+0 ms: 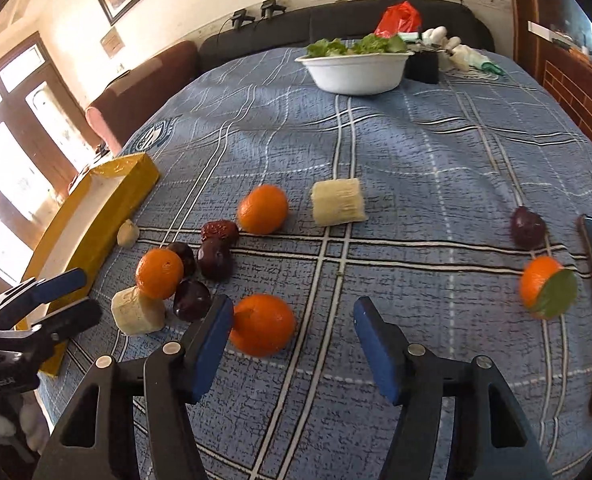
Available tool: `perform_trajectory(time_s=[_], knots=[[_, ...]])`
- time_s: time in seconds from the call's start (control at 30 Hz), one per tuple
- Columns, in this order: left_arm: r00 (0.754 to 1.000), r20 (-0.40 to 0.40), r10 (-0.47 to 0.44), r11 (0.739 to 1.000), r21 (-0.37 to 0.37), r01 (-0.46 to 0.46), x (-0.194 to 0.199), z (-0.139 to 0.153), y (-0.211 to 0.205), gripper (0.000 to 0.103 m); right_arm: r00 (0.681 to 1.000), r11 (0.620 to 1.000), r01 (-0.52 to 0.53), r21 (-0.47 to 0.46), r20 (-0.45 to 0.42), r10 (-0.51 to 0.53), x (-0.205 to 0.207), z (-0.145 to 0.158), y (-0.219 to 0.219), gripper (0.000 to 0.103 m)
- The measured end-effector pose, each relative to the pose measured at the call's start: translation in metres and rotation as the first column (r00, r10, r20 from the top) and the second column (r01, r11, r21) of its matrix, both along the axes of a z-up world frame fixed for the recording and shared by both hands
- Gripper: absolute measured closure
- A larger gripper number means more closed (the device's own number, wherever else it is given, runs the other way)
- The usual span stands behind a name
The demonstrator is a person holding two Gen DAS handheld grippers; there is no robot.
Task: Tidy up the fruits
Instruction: 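Grasp a white chunk with the left tool while the right tool grasps an orange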
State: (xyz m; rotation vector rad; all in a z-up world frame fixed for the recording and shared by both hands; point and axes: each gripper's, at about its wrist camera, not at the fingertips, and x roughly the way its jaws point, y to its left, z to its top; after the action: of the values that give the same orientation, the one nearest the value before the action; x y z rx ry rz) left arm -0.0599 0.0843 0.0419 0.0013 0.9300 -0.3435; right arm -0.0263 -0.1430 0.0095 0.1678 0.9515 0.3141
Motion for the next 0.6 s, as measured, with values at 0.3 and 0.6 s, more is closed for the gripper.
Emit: perform_trajectory(time_s=[0.3,0.6], knots=[[0.991,-0.035,-0.128,0.990,0.059,0.130,0.007,-0.018,-0.033,0.031,0.998,0.997,-0.059,-0.050,0.017,0.060,-0.001,-0.010,0.023,0.046],[0.996,-0.027,-0.084,0.996,0.025,0.084,0.003,-0.020,-0.030,0.061,0.999,0.998,-0.053,-0.025,-0.005,0.053,-0.011,-0.007,0.018,0.064]])
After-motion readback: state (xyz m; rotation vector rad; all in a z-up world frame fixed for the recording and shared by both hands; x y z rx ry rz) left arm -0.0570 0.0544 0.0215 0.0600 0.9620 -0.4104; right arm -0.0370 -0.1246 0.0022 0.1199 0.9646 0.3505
